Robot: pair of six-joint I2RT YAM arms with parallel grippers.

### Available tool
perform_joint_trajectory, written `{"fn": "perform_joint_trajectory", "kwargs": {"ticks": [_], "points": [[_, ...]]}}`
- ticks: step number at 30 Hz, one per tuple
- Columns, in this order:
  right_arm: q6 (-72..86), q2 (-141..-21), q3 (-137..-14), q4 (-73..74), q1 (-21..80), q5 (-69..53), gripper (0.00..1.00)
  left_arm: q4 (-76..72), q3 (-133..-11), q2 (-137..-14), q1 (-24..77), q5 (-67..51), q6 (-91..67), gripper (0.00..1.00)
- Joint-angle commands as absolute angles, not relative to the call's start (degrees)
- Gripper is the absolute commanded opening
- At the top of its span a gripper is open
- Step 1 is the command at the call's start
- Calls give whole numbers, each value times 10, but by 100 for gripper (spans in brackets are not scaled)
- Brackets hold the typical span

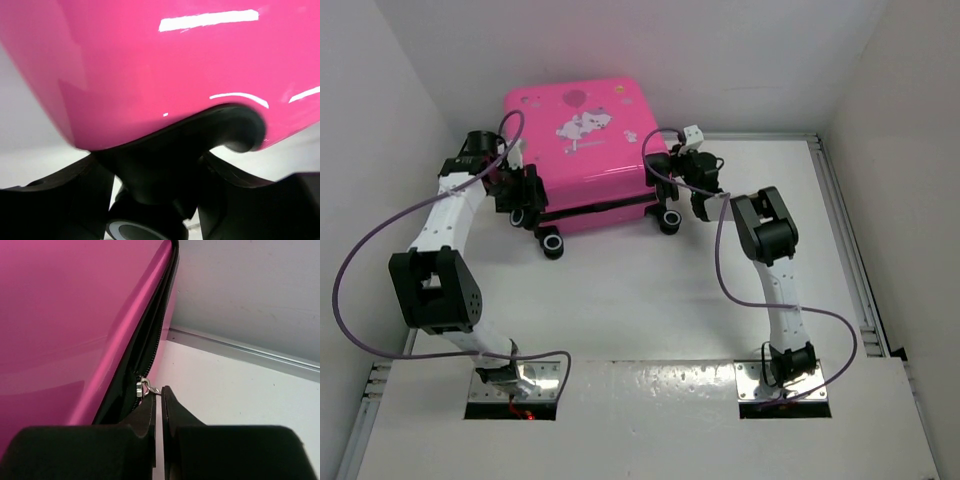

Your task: Pack the luggage

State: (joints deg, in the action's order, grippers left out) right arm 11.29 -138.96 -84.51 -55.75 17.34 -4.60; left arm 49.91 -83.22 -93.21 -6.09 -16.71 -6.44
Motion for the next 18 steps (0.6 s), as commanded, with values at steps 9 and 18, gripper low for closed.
{"fn": "perform_joint_trajectory", "kwargs": {"ticks": [9, 18], "points": [[103, -1390, -875, -620, 184, 46, 0, 218, -784, -847, -101, -78, -72, 93], [140, -1318, -784, -662, 241, 3, 0, 176, -860, -796, -166, -86, -90, 100]]}}
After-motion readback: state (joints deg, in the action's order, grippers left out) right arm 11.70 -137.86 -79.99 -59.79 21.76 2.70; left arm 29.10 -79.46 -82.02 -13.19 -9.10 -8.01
